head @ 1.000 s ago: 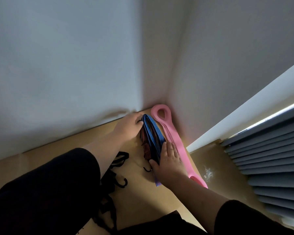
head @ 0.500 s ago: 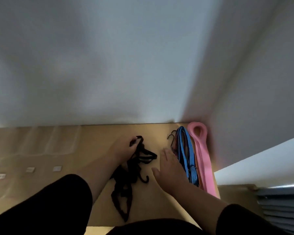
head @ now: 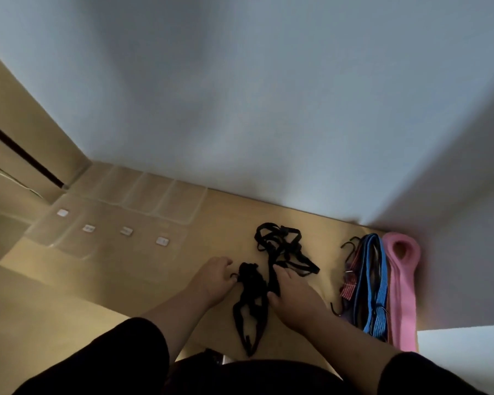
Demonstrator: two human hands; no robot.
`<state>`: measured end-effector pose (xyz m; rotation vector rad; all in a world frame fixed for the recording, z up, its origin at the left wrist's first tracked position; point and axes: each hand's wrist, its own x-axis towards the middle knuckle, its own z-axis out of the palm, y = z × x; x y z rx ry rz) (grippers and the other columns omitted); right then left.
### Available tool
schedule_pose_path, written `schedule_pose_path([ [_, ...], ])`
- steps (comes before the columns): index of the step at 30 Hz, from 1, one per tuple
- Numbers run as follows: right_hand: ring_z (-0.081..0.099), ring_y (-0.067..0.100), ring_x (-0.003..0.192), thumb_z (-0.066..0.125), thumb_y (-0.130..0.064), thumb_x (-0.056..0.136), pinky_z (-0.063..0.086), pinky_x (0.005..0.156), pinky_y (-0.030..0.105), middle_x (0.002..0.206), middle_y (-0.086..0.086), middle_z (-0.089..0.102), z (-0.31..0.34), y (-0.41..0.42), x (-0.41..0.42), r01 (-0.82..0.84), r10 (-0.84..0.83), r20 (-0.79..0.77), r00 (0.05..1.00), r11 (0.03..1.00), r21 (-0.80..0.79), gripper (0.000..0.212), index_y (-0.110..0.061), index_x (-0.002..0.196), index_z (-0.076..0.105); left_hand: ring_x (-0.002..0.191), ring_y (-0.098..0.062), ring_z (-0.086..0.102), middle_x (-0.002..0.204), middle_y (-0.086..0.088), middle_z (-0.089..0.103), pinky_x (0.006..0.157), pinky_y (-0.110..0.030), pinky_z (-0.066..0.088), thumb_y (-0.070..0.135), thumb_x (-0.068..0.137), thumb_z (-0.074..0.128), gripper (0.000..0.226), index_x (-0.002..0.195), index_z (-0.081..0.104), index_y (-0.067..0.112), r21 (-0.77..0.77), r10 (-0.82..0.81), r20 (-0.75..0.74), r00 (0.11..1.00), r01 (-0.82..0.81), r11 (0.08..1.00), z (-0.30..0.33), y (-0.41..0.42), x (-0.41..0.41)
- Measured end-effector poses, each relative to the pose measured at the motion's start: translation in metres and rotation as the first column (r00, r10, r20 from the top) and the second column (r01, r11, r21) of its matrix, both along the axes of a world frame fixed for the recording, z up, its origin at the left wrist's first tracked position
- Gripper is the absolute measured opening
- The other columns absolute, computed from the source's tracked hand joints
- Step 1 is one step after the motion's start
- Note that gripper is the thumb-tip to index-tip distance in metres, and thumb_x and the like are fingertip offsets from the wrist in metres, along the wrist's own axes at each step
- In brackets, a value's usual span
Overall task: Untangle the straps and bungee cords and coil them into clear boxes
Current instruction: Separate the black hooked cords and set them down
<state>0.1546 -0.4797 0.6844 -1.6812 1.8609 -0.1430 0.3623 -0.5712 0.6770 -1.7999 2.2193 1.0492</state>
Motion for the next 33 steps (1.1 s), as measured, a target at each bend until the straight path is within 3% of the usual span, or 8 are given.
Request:
schedule_pose_path([
  [5, 0.044, 0.020, 0.137, 0.054, -0.040, 0.098, 0.042, 0.110, 0.034, 0.151, 0.001, 0.043, 0.005, -0.015, 0.017, 0.127, -0.125, -0.061, 0.990, 0.992, 0.025, 0.066, -0.023, 0.156, 0.029, 0.129, -0.020, 0.050, 0.144, -0.006, 0.047, 0.107, -0.031, 0.043, 0.039, 0.091, 0.068, 0.066, 0.147, 0.043, 0.016, 0.064, -0.106, -0.048, 0.993, 0.109, 0.992, -0.012, -0.014, 0.001],
  [12, 0.049, 0.016, 0.128, 0.058, -0.033, 0.095, 0.044, 0.103, 0.030, 0.139, -0.003, 0.054, -0.002, -0.015, 0.056, 0.212, -0.203, -0.103, 0.974, 0.973, 0.088, 0.053, -0.025, 0.146, 0.045, 0.116, -0.022, 0.059, 0.126, -0.005, 0.064, 0.090, -0.027, 0.045, 0.031, 0.089, 0.070, 0.039, 0.124, 0.059, 0.019, 0.098, -0.288, -0.092, 0.953, 0.297, 0.950, -0.029, -0.034, 0.003],
  [16, 0.049, 0.017, 0.130, 0.061, -0.032, 0.093, 0.045, 0.106, 0.034, 0.139, -0.005, 0.053, -0.002, -0.016, 0.074, 0.261, -0.252, -0.091, 0.963, 0.960, 0.100, 0.056, -0.027, 0.146, 0.046, 0.115, -0.023, 0.060, 0.124, -0.005, 0.064, 0.089, -0.028, 0.047, 0.030, 0.092, 0.066, 0.034, 0.123, 0.060, 0.018, 0.107, -0.345, -0.063, 0.937, 0.350, 0.931, -0.030, -0.050, 0.016],
  [21, 0.057, 0.015, 0.105, 0.068, -0.042, 0.090, 0.051, 0.086, 0.033, 0.114, -0.008, 0.055, -0.006, -0.021, 0.098, 0.375, -0.368, -0.070, 0.927, 0.919, 0.127, 0.038, -0.030, 0.123, 0.054, 0.116, -0.025, 0.059, 0.125, -0.006, 0.063, 0.090, -0.031, 0.046, 0.027, 0.095, 0.060, 0.026, 0.120, 0.061, 0.018, 0.082, -0.359, 0.015, 0.933, 0.357, 0.931, -0.022, -0.070, 0.047],
  [24, 0.063, 0.015, 0.088, 0.065, -0.031, 0.092, 0.057, 0.079, 0.041, 0.101, -0.005, 0.058, -0.007, -0.030, 0.108, 0.424, -0.421, -0.050, 0.906, 0.892, 0.158, 0.020, -0.028, 0.106, 0.050, 0.113, -0.027, 0.060, 0.124, -0.007, 0.063, 0.088, -0.033, 0.047, 0.024, 0.097, 0.056, 0.021, 0.117, 0.062, 0.019, 0.068, -0.338, 0.070, 0.938, 0.334, 0.940, -0.014, -0.078, 0.066],
  [29, 0.068, 0.024, 0.074, 0.056, -0.011, 0.087, 0.057, 0.065, 0.045, 0.082, 0.006, 0.061, 0.002, -0.039, 0.122, 0.549, -0.558, 0.102, 0.823, 0.829, 0.104, 0.018, -0.023, 0.089, 0.044, 0.126, -0.034, 0.049, 0.137, -0.013, 0.050, 0.102, -0.042, 0.044, 0.021, 0.095, 0.048, 0.035, 0.130, 0.047, 0.015, 0.025, -0.317, 0.161, 0.935, 0.317, 0.948, 0.003, -0.082, 0.090],
  [31, 0.062, 0.016, 0.066, 0.058, -0.011, 0.087, 0.052, 0.058, 0.032, 0.078, 0.003, 0.060, 0.013, -0.041, 0.121, 0.551, -0.548, 0.166, 0.820, 0.834, 0.029, 0.020, -0.026, 0.088, 0.044, 0.134, -0.035, 0.038, 0.147, -0.012, 0.038, 0.111, -0.043, 0.036, 0.025, 0.094, 0.051, 0.054, 0.144, 0.036, 0.014, -0.012, -0.347, 0.090, 0.933, 0.350, 0.937, 0.009, -0.080, 0.092],
  [33, 0.053, 0.008, 0.060, 0.059, -0.011, 0.087, 0.043, 0.053, 0.023, 0.077, -0.003, 0.058, 0.029, -0.044, 0.119, 0.535, -0.516, 0.199, 0.833, 0.843, -0.056, 0.027, -0.033, 0.087, 0.044, 0.143, -0.030, 0.026, 0.157, -0.004, 0.027, 0.118, -0.040, 0.025, 0.033, 0.094, 0.056, 0.070, 0.155, 0.024, 0.020, -0.109, -0.422, -0.074, 0.904, 0.413, 0.904, 0.022, -0.078, 0.087],
])
